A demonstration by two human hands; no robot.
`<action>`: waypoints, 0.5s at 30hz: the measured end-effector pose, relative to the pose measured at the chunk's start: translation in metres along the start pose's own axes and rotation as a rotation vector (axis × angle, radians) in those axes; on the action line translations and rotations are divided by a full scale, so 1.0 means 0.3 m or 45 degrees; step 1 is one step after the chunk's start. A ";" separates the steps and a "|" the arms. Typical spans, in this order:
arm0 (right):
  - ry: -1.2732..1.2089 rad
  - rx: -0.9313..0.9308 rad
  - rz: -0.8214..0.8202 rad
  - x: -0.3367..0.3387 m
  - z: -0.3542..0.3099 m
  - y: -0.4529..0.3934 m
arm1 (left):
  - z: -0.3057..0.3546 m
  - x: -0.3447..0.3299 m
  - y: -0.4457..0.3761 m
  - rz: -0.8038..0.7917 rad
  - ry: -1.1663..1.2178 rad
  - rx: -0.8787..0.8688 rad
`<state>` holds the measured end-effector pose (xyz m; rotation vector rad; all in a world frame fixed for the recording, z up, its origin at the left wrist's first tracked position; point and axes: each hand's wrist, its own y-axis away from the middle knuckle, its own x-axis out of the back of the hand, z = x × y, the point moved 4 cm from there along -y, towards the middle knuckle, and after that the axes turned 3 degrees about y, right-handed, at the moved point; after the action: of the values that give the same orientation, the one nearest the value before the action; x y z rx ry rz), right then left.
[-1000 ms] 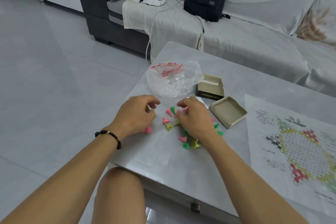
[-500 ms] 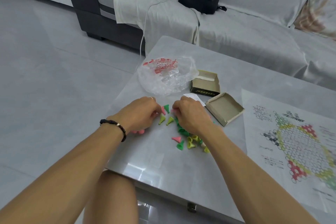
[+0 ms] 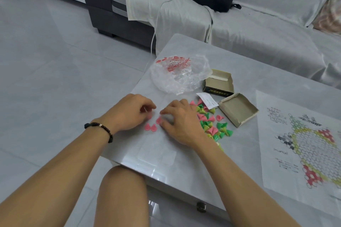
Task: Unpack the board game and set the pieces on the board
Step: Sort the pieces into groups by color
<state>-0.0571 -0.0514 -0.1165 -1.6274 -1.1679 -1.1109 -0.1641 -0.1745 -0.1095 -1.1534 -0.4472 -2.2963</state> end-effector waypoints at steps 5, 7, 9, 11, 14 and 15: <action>-0.211 -0.238 0.059 0.108 0.121 0.051 | 0.067 -0.009 -0.061 0.092 0.021 -0.054; -0.210 -0.251 -0.075 0.133 0.143 0.093 | 0.117 -0.052 -0.094 0.045 0.006 -0.107; -0.147 -0.221 -0.203 0.146 0.144 0.127 | 0.164 -0.093 -0.127 0.008 -0.082 -0.152; -0.065 -0.191 -0.283 0.150 0.144 0.141 | 0.201 -0.120 -0.157 -0.018 -0.156 -0.194; 0.005 -0.173 -0.348 0.142 0.156 0.137 | 0.232 -0.144 -0.188 -0.085 -0.175 -0.226; 0.002 -0.173 -0.355 0.140 0.159 0.135 | 0.233 -0.151 -0.197 -0.104 -0.181 -0.227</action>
<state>-0.0015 -0.0057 -0.0943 -1.5972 -1.3742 -1.3934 -0.1319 -0.0777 -0.1089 -1.4162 -0.3530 -2.3716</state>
